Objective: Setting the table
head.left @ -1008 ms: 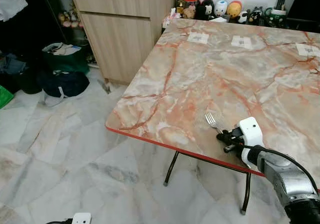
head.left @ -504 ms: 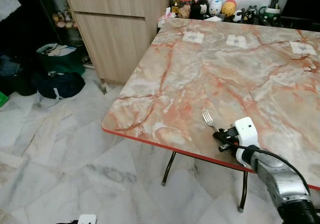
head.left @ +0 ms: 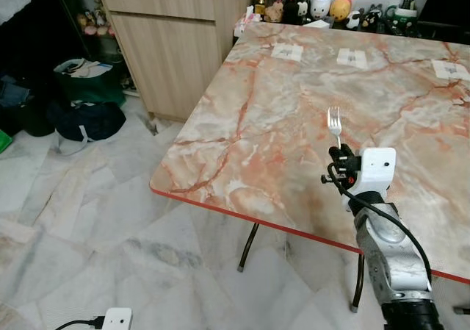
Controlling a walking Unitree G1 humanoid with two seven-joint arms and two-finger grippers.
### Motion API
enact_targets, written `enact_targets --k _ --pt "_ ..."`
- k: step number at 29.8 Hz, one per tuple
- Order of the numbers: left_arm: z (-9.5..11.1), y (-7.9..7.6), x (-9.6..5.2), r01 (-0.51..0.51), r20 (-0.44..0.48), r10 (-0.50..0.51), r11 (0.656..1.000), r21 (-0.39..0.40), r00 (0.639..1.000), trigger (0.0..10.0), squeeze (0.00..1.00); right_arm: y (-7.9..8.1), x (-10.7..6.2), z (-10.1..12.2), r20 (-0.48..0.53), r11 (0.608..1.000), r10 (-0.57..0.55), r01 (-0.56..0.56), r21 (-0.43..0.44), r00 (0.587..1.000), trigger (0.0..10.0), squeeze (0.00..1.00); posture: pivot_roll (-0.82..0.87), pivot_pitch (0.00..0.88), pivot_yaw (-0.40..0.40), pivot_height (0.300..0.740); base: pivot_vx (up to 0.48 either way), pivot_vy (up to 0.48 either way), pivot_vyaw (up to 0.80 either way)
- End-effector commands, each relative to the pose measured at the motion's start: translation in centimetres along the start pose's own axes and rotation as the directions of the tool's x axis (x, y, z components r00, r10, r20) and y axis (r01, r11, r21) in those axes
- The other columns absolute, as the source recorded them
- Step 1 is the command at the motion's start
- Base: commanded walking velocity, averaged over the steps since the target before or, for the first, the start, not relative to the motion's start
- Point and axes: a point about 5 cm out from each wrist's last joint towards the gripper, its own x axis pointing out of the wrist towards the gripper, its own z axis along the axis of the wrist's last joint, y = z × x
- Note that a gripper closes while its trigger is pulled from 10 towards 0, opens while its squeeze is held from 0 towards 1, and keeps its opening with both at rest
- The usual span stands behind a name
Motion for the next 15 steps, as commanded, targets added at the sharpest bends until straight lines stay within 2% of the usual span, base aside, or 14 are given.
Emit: enact_targets --k 1,2,4,10,15 --pt "-1.2 -0.2 -0.3 0.004 -0.04 -0.003 1.0 0.018 0.999 10.0 0.0 0.0 -0.3 0.3 0.027 0.999 -0.034 0.033 0.022 0.999 10.0 0.0 -0.07 0.046 0.019 0.74 0.0 0.0 0.0" --pt "-1.3 -0.4 -0.3 0.006 -0.04 -0.005 1.0 0.02 0.999 10.0 0.0 0.0 -0.4 0.3 0.024 0.999 -0.046 0.045 0.025 0.999 10.0 0.0 -0.07 0.046 0.019 0.74 0.0 0.0 0.0" --pt "-1.4 -1.0 -0.3 0.012 -0.04 -0.011 1.0 0.023 0.999 10.0 0.0 -0.3 -0.4 0.4 0.028 0.995 -0.081 0.079 0.053 0.996 10.0 0.0 -0.08 0.038 0.016 0.74 0.0 -0.435 0.0" --pt "-1.6 -1.8 -0.2 0.023 -0.047 -0.021 0.999 0.026 0.999 10.0 0.0 -0.4 -0.4 0.8 0.056 0.997 -0.075 0.072 0.039 0.996 10.0 0.0 -0.08 0.026 0.015 0.74 0.0 -0.48 -0.74" --pt "-1.5 -2.1 -0.2 0.025 -0.044 -0.024 0.999 0.023 0.999 10.0 0.0 -1.0 -0.4 1.3 0.097 0.995 -0.099 0.098 0.022 0.99 10.0 0.0 -0.08 0.015 0.017 0.74 0.0 -0.48 0.0"
